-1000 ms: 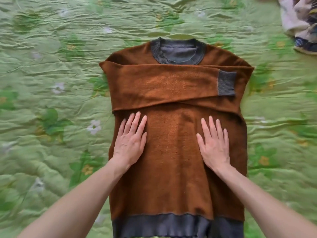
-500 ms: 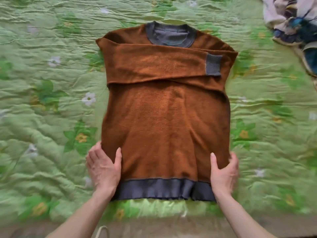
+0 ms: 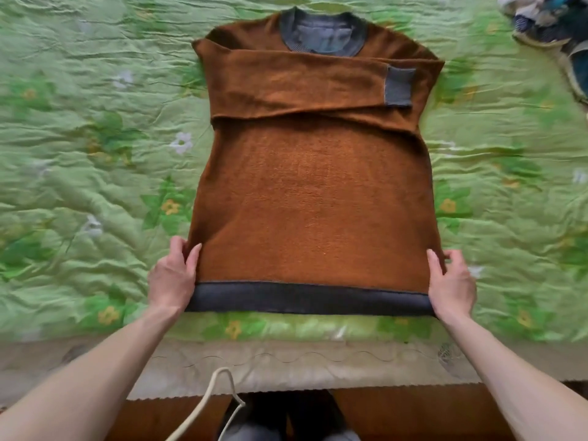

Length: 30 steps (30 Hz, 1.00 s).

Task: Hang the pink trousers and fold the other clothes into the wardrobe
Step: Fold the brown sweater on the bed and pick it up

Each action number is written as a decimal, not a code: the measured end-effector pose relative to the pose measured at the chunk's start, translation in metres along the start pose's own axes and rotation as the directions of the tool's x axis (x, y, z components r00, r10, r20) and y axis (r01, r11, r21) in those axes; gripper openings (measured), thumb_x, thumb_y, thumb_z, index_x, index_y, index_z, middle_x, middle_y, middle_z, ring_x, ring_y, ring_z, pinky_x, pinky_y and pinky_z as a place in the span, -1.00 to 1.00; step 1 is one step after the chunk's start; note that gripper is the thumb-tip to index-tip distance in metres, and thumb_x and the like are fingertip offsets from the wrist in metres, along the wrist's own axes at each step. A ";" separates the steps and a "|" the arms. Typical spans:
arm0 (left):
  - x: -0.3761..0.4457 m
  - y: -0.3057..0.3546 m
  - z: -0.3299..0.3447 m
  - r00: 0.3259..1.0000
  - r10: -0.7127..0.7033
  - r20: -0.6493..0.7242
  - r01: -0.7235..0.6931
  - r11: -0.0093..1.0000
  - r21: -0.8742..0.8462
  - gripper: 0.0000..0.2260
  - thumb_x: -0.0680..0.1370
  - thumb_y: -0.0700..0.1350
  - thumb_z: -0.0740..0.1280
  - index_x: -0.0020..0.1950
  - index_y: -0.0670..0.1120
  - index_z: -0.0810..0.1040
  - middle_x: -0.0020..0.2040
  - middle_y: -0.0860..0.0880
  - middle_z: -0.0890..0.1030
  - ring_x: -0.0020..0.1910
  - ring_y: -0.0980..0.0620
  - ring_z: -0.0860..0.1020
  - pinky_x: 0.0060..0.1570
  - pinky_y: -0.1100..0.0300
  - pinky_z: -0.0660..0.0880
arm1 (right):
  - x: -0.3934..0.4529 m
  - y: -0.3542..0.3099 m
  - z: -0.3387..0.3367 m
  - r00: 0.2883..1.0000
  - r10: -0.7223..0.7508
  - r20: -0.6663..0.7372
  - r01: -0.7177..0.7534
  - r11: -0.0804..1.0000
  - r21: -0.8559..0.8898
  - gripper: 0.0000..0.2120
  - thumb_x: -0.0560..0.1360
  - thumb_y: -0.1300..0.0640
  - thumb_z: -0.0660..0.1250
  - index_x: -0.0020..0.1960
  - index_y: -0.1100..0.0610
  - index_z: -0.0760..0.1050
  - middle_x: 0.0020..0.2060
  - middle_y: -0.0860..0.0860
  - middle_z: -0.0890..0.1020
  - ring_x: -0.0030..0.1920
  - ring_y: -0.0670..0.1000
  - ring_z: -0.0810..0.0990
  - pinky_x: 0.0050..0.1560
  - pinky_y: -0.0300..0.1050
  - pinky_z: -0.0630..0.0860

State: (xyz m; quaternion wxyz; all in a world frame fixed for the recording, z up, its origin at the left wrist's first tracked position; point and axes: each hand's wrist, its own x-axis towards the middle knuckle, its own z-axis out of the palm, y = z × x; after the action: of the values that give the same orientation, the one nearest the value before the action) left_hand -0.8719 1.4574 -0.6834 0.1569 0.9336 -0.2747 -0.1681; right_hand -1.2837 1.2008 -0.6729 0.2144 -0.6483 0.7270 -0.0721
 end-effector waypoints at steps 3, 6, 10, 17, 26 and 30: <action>-0.003 -0.001 0.004 0.998 -0.035 0.054 0.031 0.997 0.077 -0.75 0.71 0.08 0.21 0.08 -0.11 0.38 -0.21 -0.34 0.63 -0.21 -0.39 0.64 -0.21 -0.16 0.54 | -0.003 0.002 0.014 0.998 0.051 0.034 -0.049 0.997 -0.066 -0.64 0.69 -0.12 0.19 0.18 0.19 0.45 -0.05 0.34 0.64 -0.06 0.36 0.63 -0.17 0.05 0.37; -0.006 0.005 0.013 0.995 -0.066 0.078 0.053 0.987 0.152 -0.75 0.72 0.07 0.17 0.11 -0.12 0.36 -0.17 -0.35 0.64 -0.16 -0.39 0.65 -0.19 -0.13 0.50 | -0.008 -0.002 0.023 0.989 0.139 0.043 -0.134 0.985 -0.111 -0.64 0.70 -0.13 0.17 0.18 0.19 0.41 -0.03 0.38 0.62 -0.02 0.39 0.62 -0.13 0.08 0.36; 0.000 0.020 0.025 0.999 0.024 -0.023 -0.018 0.969 0.246 -0.59 0.58 -0.13 0.35 0.39 -0.21 0.37 0.12 -0.33 0.55 0.04 -0.37 0.57 -0.04 -0.22 0.51 | -0.010 -0.012 0.030 0.997 0.011 -0.081 -0.021 0.992 -0.123 -0.68 0.64 0.05 0.29 0.33 0.16 0.37 0.16 0.33 0.55 0.15 0.37 0.56 0.01 0.20 0.47; 0.050 0.077 0.038 0.856 0.510 0.081 -0.512 0.818 0.264 -0.47 0.63 -0.06 0.14 0.62 -0.14 0.31 0.60 -0.19 0.30 0.61 -0.21 0.25 0.58 -0.20 0.19 | 0.012 -0.058 0.055 0.849 -0.525 0.062 0.525 0.822 -0.220 -0.45 0.67 -0.03 0.11 0.63 0.06 0.22 0.64 0.06 0.22 0.65 0.10 0.13 0.57 0.16 0.17; 0.115 0.073 0.046 0.723 0.634 0.273 -0.690 0.649 0.320 -0.40 0.70 0.22 0.03 0.70 0.00 0.16 0.71 -0.06 0.11 0.70 -0.05 0.02 0.62 -0.16 0.06 | 0.036 -0.056 0.067 0.874 -0.470 0.122 0.480 0.798 -0.365 -0.33 0.61 -0.29 0.02 0.59 0.04 0.33 0.57 0.04 0.34 0.55 0.15 0.32 0.42 0.21 0.37; 0.164 0.104 0.029 0.630 0.718 0.295 -0.773 0.547 0.320 -0.43 0.72 0.20 0.00 0.69 -0.02 0.18 0.71 -0.04 0.13 0.70 -0.02 -0.02 0.63 -0.17 0.04 | 0.070 -0.105 0.063 0.892 -0.452 -0.001 0.441 0.870 -0.219 -0.41 0.63 -0.26 0.03 0.36 0.13 0.51 0.36 0.08 0.48 0.31 0.21 0.49 0.25 0.24 0.48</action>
State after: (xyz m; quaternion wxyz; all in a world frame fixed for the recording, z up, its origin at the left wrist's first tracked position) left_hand -0.8014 1.2759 -0.7071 -0.0085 0.7249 -0.6839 -0.0824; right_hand -1.1675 1.1277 -0.7042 0.1020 -0.8158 0.5662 -0.0583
